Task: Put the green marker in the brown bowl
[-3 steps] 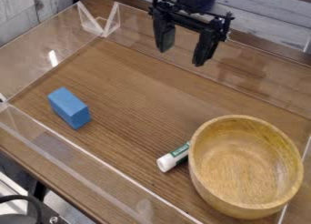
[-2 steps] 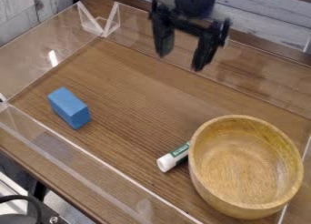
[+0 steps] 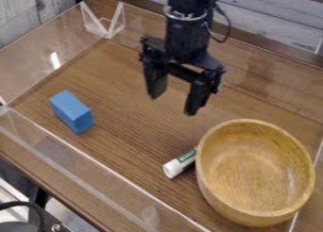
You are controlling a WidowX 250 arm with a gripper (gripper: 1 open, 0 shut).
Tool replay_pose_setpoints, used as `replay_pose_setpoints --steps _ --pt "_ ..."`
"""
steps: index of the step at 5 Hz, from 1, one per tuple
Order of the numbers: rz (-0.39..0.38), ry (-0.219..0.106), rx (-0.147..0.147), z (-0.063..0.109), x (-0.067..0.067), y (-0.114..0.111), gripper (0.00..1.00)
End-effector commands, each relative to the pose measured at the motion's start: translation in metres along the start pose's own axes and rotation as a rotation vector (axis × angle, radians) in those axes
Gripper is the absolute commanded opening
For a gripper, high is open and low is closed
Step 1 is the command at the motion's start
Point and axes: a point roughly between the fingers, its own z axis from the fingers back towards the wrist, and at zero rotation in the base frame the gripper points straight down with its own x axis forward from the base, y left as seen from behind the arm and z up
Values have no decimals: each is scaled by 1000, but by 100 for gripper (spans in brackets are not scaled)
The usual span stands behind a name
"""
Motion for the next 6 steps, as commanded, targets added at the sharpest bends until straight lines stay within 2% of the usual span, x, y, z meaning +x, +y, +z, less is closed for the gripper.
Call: replay_pose_setpoints --steps 1,3,6 --pt "-8 -54 0 6 0 -4 100" --pt "-22 -57 -8 -7 -3 -9 100" --pt "-52 -43 -21 -26 -4 -14 100"
